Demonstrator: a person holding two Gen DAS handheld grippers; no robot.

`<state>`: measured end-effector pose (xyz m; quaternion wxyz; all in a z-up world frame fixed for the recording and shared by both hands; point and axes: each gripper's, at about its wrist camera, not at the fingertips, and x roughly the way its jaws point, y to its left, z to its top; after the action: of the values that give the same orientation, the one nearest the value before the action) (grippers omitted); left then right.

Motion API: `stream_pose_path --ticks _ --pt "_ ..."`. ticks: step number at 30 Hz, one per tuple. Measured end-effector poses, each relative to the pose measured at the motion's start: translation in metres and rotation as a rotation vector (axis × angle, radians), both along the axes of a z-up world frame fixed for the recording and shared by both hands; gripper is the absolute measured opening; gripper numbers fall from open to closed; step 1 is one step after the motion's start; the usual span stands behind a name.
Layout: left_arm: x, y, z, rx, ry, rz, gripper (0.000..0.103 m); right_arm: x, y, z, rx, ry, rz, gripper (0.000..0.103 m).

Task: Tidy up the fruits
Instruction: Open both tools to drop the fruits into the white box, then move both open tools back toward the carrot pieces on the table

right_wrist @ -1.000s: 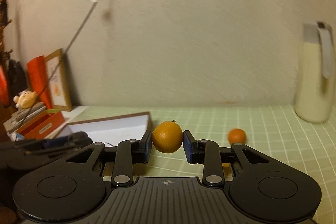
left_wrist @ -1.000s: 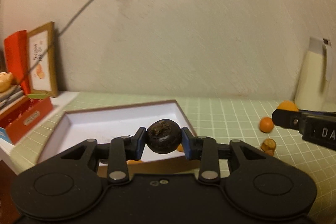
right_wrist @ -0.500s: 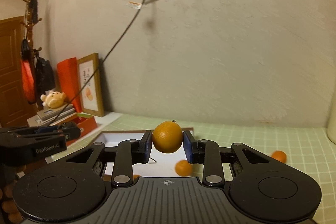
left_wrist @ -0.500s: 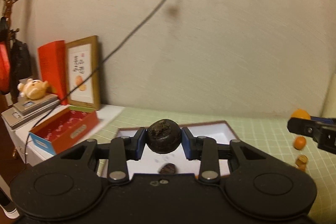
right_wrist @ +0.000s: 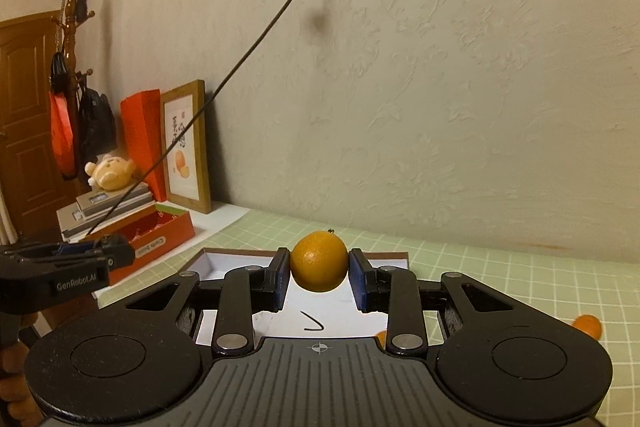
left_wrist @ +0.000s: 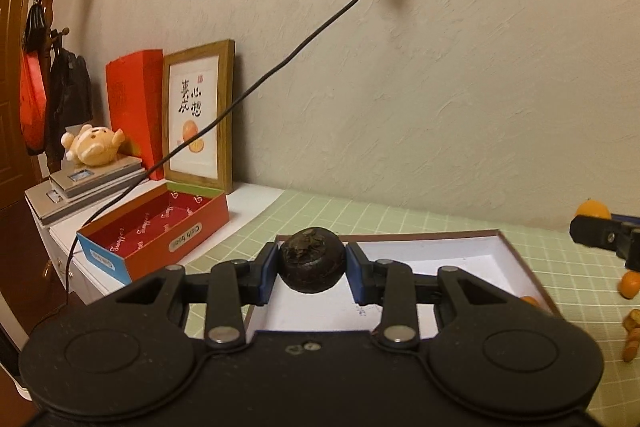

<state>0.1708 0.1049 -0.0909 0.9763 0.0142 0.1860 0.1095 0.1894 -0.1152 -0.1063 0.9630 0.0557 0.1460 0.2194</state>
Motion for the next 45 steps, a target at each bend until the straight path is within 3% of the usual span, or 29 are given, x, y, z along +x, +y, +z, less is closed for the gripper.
stream_pose_path --ticks 13,16,17,19,21,26,32,45 --pt "0.066 0.013 -0.031 -0.025 0.091 0.004 0.027 0.068 0.010 -0.031 -0.026 0.111 -0.021 0.032" --pt "0.082 0.011 -0.041 -0.023 0.128 -0.007 0.034 0.086 0.012 -0.040 -0.030 0.157 -0.033 0.033" --pt "0.087 0.011 -0.044 -0.023 0.141 -0.003 0.053 0.092 0.013 -0.042 -0.034 0.173 -0.035 0.036" --pt "0.092 0.014 -0.047 -0.036 0.146 0.024 0.085 0.098 0.012 -0.045 -0.019 0.183 -0.052 0.090" --pt "0.090 0.013 -0.044 -0.037 0.129 0.037 0.086 0.091 0.005 -0.039 0.013 0.120 -0.086 0.096" --pt "0.082 0.013 -0.030 -0.044 0.103 0.039 0.091 0.076 -0.008 -0.019 0.063 0.045 -0.096 0.096" --pt "0.060 0.010 -0.010 -0.027 0.061 0.042 0.094 0.058 -0.026 -0.009 0.089 0.034 -0.107 0.103" --pt "0.017 -0.023 0.007 0.000 0.039 -0.043 0.095 0.012 -0.062 0.010 0.091 0.000 -0.147 0.103"
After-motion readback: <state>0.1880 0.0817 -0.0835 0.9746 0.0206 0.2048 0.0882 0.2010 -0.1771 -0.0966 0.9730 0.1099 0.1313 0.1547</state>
